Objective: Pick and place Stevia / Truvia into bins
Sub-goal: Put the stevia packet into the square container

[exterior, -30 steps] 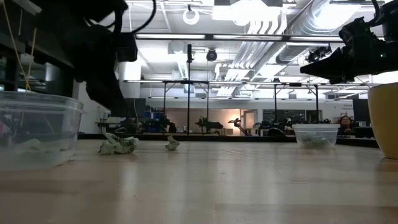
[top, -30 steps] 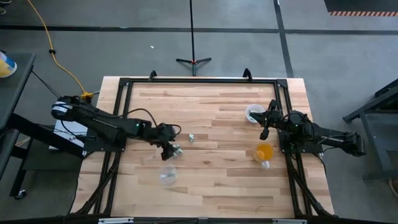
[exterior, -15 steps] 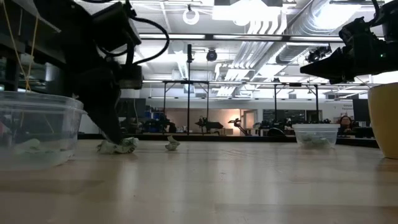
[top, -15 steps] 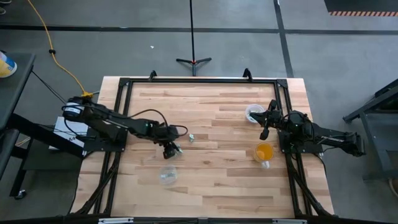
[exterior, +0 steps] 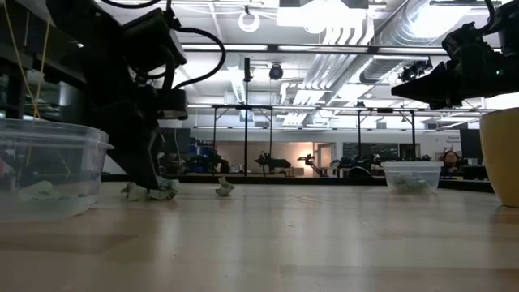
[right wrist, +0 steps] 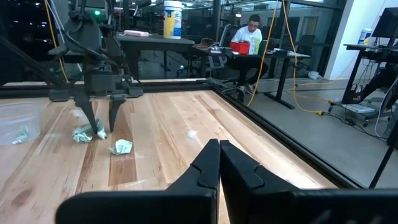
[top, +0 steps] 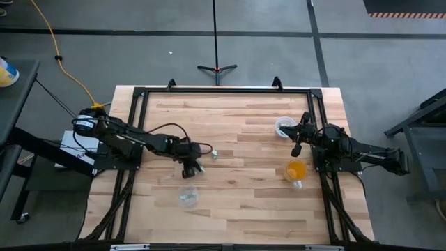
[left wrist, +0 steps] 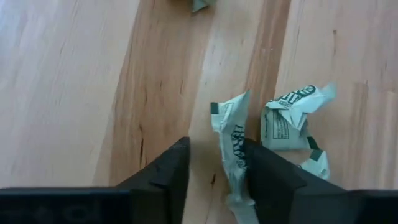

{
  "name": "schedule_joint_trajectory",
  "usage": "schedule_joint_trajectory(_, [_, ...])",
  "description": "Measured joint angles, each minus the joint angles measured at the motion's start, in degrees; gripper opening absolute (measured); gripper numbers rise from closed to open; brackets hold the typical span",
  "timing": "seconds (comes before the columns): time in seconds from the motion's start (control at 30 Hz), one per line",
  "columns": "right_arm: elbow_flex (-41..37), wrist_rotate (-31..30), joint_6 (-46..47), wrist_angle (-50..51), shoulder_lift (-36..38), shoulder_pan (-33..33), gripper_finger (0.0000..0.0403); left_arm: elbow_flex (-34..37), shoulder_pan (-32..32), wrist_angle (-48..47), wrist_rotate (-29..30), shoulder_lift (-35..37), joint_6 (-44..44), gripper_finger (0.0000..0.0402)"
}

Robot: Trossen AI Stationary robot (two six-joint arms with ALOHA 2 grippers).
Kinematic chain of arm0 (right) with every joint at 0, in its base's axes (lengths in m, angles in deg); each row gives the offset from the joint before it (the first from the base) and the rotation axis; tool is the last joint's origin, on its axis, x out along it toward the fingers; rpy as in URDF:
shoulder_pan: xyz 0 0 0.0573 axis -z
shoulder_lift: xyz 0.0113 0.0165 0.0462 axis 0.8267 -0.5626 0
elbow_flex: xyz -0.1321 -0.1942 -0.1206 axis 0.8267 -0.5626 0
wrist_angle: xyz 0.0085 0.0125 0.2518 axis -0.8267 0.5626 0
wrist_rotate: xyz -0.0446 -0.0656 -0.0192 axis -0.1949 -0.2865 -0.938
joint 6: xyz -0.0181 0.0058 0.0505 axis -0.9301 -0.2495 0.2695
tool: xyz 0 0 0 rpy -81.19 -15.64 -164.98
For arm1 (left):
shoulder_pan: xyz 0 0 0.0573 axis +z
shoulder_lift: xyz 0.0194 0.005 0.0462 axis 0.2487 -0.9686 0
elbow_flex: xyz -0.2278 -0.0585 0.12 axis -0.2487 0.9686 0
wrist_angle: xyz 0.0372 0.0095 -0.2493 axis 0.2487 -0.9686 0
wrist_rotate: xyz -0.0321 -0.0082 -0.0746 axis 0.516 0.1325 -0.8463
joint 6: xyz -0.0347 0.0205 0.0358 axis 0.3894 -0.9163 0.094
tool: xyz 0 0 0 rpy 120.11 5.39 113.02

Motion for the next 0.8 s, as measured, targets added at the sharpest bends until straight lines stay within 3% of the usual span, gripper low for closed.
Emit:
schedule_joint_trajectory(0.4, [0.0, 0.0, -0.9, 0.0, 0.0, 0.0, 0.0007, -0.2, 0.0, 6.8, 0.3, 0.2, -14.1, 0.0028])
schedule_joint_trajectory(0.57, [0.0, 0.0, -0.9, 0.0, 0.0, 0.0, 0.0007, -4.4, 0.0, 4.6, -0.4, 0.2, -15.6, 0.003])
schedule_joint_trajectory(0.7, [0.0, 0.0, -0.9, 0.0, 0.0, 0.0, 0.0007, -10.8, -0.4, -0.3, -5.7, 0.6, -15.5, 0.0065])
schedule_joint_trajectory(0.8, [0.0, 0.0, -0.9, 0.0, 0.0, 0.0, 0.0007, -15.5, -2.3, -8.0, -8.5, 0.6, -15.4, 0.0065])
